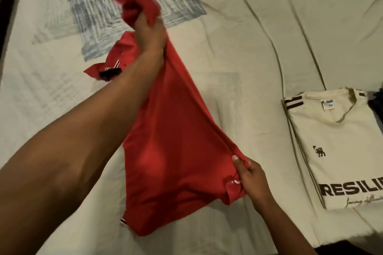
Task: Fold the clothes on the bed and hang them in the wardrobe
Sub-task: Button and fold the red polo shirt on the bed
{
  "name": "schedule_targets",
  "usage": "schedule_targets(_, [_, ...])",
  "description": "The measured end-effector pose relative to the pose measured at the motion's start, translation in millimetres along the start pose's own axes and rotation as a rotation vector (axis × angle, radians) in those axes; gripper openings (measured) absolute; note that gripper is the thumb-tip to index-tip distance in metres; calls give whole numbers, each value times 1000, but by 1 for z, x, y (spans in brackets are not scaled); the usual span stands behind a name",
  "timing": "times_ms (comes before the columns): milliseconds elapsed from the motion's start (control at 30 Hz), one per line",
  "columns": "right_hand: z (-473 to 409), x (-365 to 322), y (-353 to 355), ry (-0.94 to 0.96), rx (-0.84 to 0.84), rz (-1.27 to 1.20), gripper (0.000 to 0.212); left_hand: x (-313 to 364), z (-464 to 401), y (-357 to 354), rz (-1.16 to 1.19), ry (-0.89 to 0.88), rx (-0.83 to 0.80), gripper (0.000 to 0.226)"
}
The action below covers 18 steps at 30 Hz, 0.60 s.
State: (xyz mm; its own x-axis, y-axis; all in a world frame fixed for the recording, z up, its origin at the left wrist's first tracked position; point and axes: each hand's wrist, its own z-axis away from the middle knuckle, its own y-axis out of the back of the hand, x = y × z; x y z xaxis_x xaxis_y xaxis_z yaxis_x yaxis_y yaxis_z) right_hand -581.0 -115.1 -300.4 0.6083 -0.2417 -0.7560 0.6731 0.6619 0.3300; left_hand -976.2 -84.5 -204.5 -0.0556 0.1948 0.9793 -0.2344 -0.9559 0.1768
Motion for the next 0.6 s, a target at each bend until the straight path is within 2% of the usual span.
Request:
schedule_targets(133, [-12, 15, 23, -86, 187, -17, 30, 24, 31, -75, -163, -56, -659, 62])
schedule_targets(167, [-13, 21, 29, -120, 199, -5, 28, 21, 40, -80, -184, -56, -738, 62])
schedule_targets(233, [-15, 30, 38, -193, 172, 30, 21, 8, 56, -78, -176, -39, -792, 58])
schedule_targets(300, [-15, 31, 42, -228, 138, 58, 17, -16, 73, -52, -185, -10, -754, 58])
schedule_targets(367, [-16, 28, 45, -225, 115, 70, 14, -49, 87, -14, -272, -52, -633, 63])
schedule_targets(500, [-18, 28, 51, -226, 44, 104, 13, -115, 142, 86, -407, -29, -185, 37])
schedule_targets(600, [-19, 29, 59, -233, -19, 158, 14, -154, 201, 159, -609, 162, 90, 43])
